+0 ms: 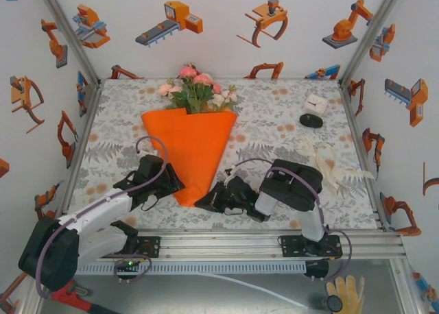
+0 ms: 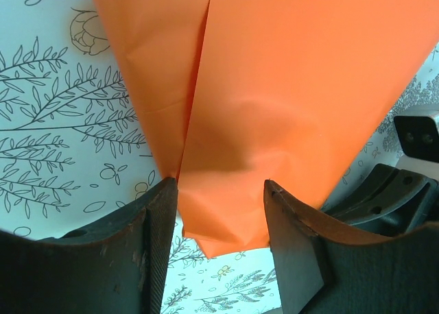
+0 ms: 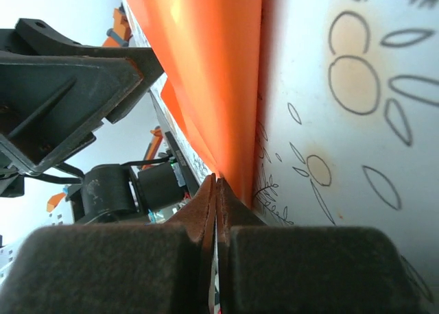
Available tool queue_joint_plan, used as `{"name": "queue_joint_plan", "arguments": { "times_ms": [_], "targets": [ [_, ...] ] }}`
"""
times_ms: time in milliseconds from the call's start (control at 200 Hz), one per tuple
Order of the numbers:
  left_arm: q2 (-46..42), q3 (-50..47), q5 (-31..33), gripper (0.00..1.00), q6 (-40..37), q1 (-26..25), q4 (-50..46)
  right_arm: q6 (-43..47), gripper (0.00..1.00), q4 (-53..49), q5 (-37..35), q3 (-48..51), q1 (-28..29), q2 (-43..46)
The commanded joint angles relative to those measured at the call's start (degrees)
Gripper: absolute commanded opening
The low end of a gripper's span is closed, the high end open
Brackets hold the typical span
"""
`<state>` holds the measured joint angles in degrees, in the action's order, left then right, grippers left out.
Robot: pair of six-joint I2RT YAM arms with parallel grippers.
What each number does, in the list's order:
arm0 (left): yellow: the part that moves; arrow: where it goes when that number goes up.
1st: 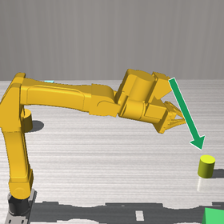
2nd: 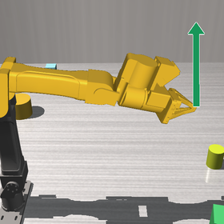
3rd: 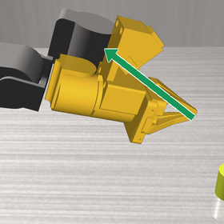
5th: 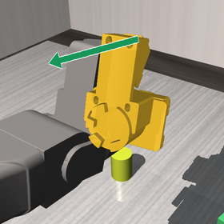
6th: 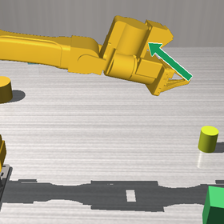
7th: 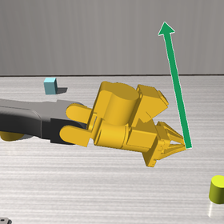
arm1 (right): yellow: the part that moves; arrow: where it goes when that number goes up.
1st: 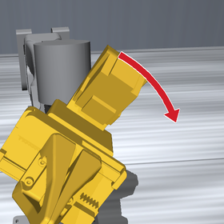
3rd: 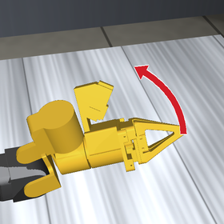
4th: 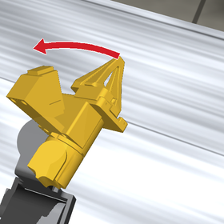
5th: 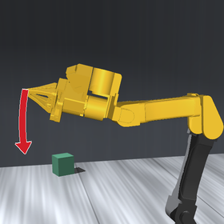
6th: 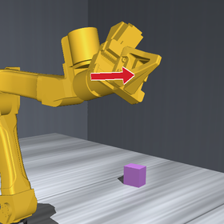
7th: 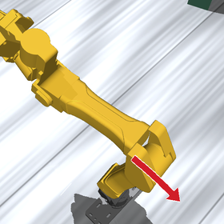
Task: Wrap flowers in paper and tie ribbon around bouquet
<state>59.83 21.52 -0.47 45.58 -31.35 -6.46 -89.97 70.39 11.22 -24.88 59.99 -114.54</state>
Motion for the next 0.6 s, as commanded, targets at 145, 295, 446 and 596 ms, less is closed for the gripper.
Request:
{"name": "queue_joint_plan", "arguments": {
  "times_ms": [145,295,446,596],
  "targets": [
    [-0.07,-1.30,1.88,0.53,-1.24,0.55,-4.73,-1.31,0.01,-14.58,-7.68,6.75,-0.84,-1.26],
    [0.34,-1.13,1.37,0.53,-1.53,0.59,-4.41,1.24,0.00,-15.81,-7.49,7.55,-0.84,1.44],
    [-1.61,-0.53,1.15,0.53,-1.68,0.59,-5.44,4.65,0.01,-18.04,-6.03,5.41,-0.62,7.29],
    [-5.66,1.38,1.84,0.56,-2.14,0.59,-9.02,10.74,0.09,-30.92,-7.16,0.97,-0.58,17.73]
  ]
}}
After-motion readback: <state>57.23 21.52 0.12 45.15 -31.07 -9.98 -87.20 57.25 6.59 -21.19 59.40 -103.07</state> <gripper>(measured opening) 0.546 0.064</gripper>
